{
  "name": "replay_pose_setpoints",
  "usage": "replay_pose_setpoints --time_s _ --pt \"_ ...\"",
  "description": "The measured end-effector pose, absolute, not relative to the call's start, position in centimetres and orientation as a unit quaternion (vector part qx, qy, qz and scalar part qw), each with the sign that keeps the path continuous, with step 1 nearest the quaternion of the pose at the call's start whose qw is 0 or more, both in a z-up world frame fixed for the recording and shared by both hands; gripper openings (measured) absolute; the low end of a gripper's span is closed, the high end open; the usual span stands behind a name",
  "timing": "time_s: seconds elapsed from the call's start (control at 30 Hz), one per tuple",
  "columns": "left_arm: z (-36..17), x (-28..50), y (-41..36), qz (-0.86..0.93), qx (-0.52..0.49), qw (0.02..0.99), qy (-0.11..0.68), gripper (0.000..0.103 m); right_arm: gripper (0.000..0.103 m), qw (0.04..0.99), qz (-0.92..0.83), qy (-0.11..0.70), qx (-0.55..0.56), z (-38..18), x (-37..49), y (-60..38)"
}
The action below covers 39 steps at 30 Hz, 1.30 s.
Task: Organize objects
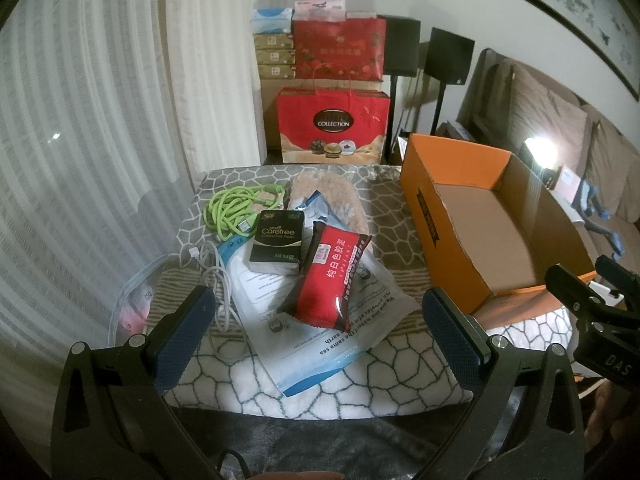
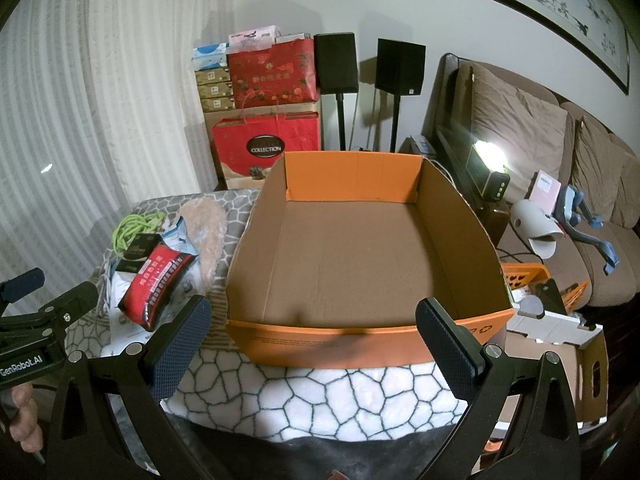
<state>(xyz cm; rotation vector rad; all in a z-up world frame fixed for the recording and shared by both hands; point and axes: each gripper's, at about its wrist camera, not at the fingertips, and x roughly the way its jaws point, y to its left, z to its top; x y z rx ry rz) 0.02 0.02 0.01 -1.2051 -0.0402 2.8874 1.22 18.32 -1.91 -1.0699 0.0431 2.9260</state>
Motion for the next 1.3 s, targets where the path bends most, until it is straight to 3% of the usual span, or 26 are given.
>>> replay_pose_setpoints --time_s 1.3 --pt "0.0 -2.9 -2.8 0.921 -0.389 0.004 -0.031 0.103 0.103 0.047 0.938 0.022 -0.342 -1.3 -0.5 22.4"
